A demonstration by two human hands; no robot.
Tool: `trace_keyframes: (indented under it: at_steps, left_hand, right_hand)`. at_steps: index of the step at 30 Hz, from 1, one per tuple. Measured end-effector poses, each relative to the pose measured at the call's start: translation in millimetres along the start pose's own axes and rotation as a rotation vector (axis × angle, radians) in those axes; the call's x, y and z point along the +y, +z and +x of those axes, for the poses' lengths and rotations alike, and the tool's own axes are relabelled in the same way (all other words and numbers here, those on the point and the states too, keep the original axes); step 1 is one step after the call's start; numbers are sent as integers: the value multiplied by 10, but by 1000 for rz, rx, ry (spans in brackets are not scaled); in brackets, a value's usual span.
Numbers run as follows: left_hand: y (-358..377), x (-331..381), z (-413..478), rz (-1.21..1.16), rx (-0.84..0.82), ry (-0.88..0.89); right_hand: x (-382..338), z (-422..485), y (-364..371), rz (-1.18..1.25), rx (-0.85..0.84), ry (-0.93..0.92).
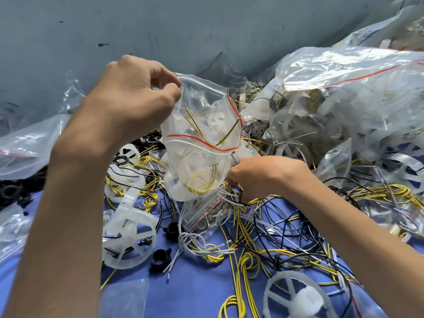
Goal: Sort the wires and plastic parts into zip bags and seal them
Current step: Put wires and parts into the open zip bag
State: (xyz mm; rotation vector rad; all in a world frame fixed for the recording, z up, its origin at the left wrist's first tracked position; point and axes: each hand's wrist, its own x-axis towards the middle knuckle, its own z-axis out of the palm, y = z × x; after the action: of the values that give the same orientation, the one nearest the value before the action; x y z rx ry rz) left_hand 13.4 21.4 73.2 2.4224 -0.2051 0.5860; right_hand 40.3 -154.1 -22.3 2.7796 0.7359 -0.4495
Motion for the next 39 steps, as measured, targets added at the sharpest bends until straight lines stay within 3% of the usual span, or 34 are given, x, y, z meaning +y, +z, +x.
trace_keyframes:
  at_steps: [8, 16, 24, 28, 35, 39]
  left_hand:
    - [-2, -8, 0, -18, 0, 10]
    - [-42, 20, -35, -19, -55, -1]
    - [-67, 56, -67, 6, -65, -30]
    - [-54, 61, -69, 12, -90, -5]
    - [-11, 86, -60, 63, 9, 108]
    - [14, 227, -112, 34, 89, 227]
  right_hand:
    - [76, -77, -80, 45, 81, -9]
    - [422, -387, -401, 258, 451, 62]
    - [324, -622, -661, 932, 929, -52]
    - [267, -743, -726, 1180, 1071, -179]
    - [257, -764, -734, 1122, 1049, -234]
    - [208, -750, -712, 943, 1055, -199]
